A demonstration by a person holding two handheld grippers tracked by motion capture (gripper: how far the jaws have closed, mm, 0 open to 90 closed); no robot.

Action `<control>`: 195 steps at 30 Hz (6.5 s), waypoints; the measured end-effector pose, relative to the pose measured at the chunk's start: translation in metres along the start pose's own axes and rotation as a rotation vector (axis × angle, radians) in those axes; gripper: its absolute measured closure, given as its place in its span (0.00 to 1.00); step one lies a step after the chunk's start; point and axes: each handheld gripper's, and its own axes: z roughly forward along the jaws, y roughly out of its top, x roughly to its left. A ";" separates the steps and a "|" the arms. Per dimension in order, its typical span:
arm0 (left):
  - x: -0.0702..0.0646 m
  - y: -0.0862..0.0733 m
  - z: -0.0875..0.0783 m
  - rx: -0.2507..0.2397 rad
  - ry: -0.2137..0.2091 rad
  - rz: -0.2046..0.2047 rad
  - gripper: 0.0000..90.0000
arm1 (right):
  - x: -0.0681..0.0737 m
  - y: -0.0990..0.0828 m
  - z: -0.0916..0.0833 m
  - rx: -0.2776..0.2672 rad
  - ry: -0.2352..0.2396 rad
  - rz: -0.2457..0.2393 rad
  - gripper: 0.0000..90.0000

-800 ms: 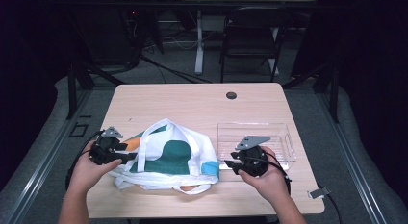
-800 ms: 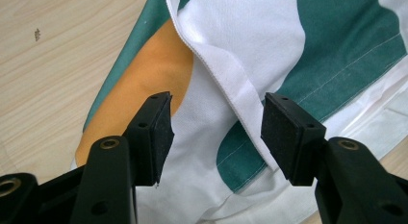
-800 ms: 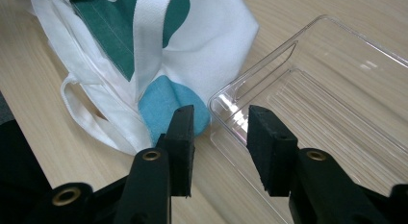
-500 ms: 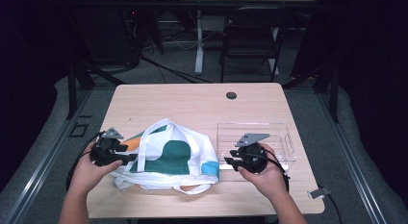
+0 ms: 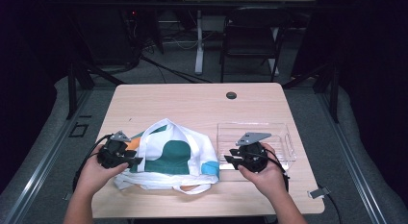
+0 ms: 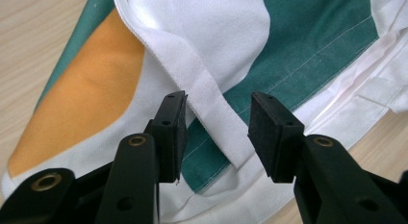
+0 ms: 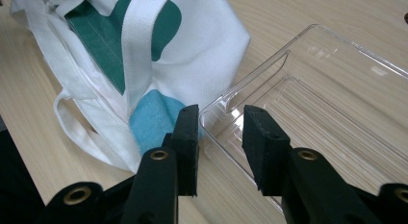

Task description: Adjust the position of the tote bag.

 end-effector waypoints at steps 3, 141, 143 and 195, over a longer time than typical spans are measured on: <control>0.002 -0.002 0.003 0.009 -0.012 -0.016 0.61 | 0.000 0.000 0.002 0.003 -0.003 0.002 0.75; 0.002 0.001 -0.027 -0.209 0.034 0.001 0.98 | 0.121 0.067 0.109 0.207 0.064 -0.453 0.82; 0.002 0.001 -0.027 -0.210 0.035 0.001 0.98 | 0.120 0.068 0.109 0.215 0.064 -0.460 0.82; -0.007 -0.003 -0.038 -0.194 -0.001 0.093 0.53 | 0.112 0.099 0.085 0.107 -0.022 -0.461 0.99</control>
